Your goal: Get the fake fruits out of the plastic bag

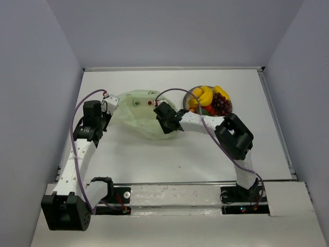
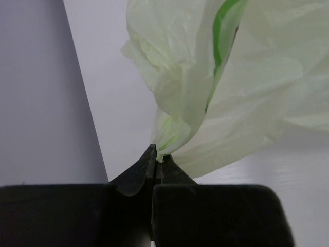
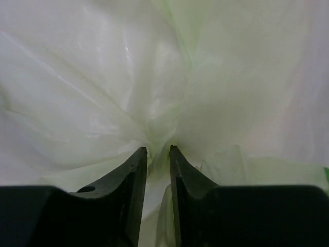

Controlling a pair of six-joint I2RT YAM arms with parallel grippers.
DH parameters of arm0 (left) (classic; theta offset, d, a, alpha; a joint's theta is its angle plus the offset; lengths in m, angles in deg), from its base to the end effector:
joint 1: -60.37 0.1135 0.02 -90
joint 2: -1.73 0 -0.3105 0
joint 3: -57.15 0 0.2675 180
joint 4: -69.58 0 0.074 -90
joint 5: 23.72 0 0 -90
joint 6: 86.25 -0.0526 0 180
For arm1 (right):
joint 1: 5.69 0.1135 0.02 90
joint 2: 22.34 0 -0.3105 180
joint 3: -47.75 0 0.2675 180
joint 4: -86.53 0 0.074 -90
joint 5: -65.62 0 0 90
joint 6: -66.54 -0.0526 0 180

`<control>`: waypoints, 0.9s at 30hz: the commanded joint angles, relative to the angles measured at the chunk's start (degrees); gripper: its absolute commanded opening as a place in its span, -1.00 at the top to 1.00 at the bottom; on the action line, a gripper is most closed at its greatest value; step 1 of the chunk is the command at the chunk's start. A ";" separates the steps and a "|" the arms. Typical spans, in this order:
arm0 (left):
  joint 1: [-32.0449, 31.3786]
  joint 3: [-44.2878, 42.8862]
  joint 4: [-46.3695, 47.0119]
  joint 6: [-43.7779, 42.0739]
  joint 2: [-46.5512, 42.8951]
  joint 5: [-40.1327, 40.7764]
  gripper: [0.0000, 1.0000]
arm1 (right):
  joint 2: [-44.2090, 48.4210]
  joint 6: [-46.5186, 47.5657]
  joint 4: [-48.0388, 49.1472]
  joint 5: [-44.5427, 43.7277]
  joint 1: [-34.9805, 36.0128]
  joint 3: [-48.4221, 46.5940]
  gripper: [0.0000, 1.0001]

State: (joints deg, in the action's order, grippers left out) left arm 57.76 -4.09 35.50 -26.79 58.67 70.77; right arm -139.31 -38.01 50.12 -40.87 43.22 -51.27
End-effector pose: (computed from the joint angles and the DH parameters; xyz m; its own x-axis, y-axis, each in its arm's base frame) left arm 0.2271 -0.0062 0.3310 -0.4387 0.5271 -0.7278 0.2328 0.8489 0.4745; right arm 0.3319 0.3578 0.2067 -0.6713 -0.4032 -0.6220 -0.4601 0.8845 -0.0769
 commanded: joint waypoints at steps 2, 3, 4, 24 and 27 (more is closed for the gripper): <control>0.06 4.06 -4.35 -4.87 -2.80 -4.04 1.00 | 0.95 -2.24 3.31 1.37 0.49 5.46 -0.05; 0.06 4.32 -5.06 -6.53 -3.16 -4.23 1.00 | 1.65 -2.42 3.40 1.63 0.49 6.42 -0.14; 0.15 4.59 -5.85 -7.50 -3.77 -5.27 1.00 | 2.26 -2.42 3.40 1.64 0.49 6.43 -0.26; 0.06 -6.12 -6.20 -1.02 0.79 -2.99 -0.60 | 9.47 2.06 0.16 5.42 -0.03 -12.72 -1.00; 0.06 -12.90 -9.89 1.19 1.67 -8.70 -0.98 | 12.29 2.15 -1.78 6.30 -0.91 -16.15 -1.00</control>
State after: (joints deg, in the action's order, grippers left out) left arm 57.82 -8.76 28.28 -30.44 60.40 66.67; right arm -132.05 -36.91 50.47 -36.09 43.41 -62.20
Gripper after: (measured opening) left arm 0.926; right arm 0.995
